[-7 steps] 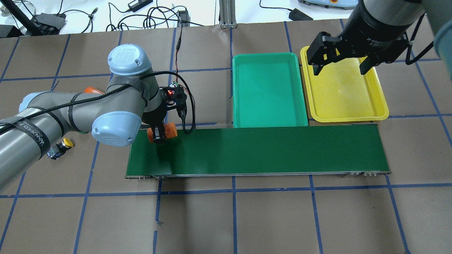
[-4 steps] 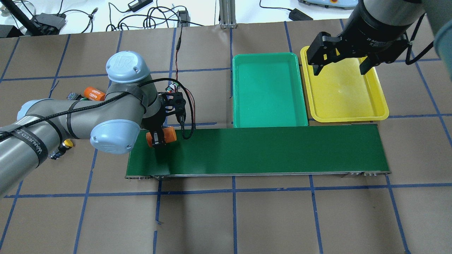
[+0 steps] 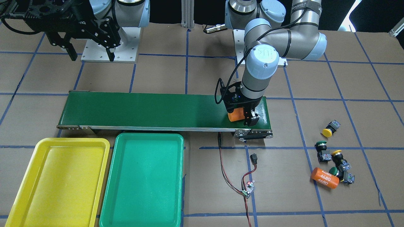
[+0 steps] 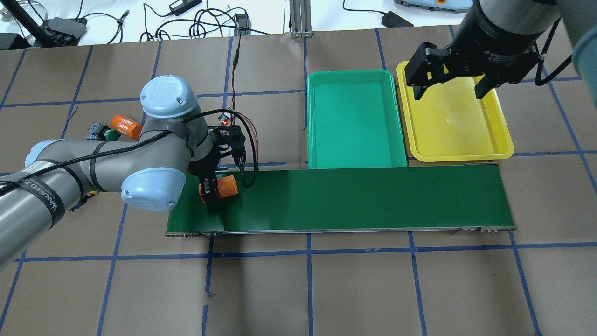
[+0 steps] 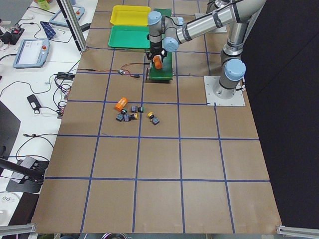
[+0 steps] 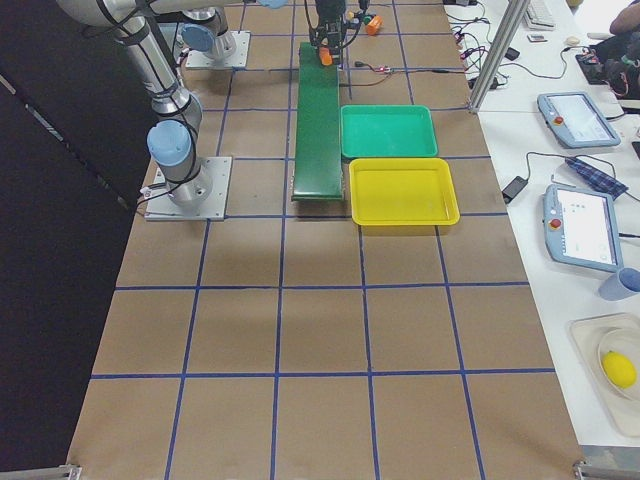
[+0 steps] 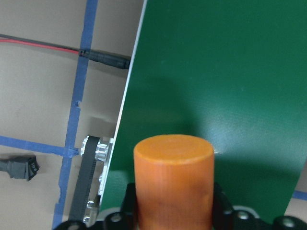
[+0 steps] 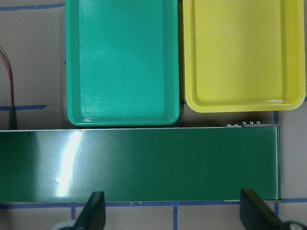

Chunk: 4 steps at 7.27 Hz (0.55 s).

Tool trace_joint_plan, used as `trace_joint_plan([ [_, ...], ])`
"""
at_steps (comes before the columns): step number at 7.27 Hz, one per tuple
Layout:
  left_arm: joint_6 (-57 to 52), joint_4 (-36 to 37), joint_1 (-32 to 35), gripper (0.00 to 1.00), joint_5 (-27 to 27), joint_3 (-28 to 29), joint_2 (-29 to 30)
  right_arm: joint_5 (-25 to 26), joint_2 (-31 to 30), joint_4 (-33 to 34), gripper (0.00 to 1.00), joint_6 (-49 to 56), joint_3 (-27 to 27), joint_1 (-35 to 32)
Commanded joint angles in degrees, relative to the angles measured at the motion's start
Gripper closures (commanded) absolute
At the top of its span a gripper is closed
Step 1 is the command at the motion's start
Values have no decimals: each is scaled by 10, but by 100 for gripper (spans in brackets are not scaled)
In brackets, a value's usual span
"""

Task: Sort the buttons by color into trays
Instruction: 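Carry the orange cylinder onto the belt and open the left gripper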

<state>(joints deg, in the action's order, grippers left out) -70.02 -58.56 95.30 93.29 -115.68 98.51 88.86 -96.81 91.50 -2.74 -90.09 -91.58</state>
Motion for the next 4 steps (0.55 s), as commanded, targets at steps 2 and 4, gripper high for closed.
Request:
trace_joint_plan([
  [2,22,3,-20,0,-4,11,-15,-1,0,0,0,0,0,0],
  [4,18,-69,-115,0,-48,50,-30,0,0,0,0,0,0,0],
])
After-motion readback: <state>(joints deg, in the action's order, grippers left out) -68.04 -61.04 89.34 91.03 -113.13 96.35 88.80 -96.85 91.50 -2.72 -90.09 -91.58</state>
